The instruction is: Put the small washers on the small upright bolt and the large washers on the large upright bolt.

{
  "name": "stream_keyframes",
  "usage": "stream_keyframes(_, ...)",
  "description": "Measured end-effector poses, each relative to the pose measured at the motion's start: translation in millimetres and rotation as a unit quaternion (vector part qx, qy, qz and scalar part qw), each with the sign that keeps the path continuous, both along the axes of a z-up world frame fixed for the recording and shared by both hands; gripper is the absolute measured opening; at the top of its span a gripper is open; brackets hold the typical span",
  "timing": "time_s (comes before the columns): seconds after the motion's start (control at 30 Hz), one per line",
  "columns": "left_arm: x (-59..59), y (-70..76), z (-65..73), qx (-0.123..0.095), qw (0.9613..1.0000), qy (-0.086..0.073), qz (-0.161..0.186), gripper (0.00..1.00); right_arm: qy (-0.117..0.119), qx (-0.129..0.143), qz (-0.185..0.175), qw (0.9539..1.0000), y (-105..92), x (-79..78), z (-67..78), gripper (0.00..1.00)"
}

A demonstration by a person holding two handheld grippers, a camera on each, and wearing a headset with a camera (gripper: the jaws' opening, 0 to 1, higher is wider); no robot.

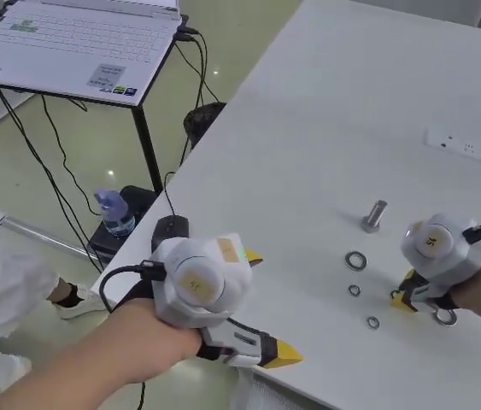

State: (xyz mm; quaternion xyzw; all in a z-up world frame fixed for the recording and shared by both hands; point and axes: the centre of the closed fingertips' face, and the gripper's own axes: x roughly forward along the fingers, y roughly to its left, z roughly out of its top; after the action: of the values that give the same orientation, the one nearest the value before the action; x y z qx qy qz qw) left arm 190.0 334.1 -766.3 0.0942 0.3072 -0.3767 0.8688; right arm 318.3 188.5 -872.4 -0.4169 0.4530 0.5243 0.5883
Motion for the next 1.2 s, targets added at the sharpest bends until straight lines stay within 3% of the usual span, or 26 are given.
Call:
stream_keyframes(0.4, 0.1, -2.5, 1.3, 0.001, 1.0000, 0.000, -0.002, 0.79, -0.004, -0.008, -0.005, 0.9999, 0.2, 1.3, -0.6, 0.13)
stream_keyframes(0.73, 2.1, -3.0, 2.6, 0.004, 1.0000, -0.002, -0.001, 0.80, 0.004, 0.001, -0.019, 0.9998, -2.7, -0.7, 1.2, 0.13)
stream_keyframes(1.2, 11.9, -12.2, -1.0, -0.005, 1.0000, 0.004, -0.003, 0.78, -0.004, 0.005, -0.042, 0.9991, -41.8, 8.0, 22.9, 0.13)
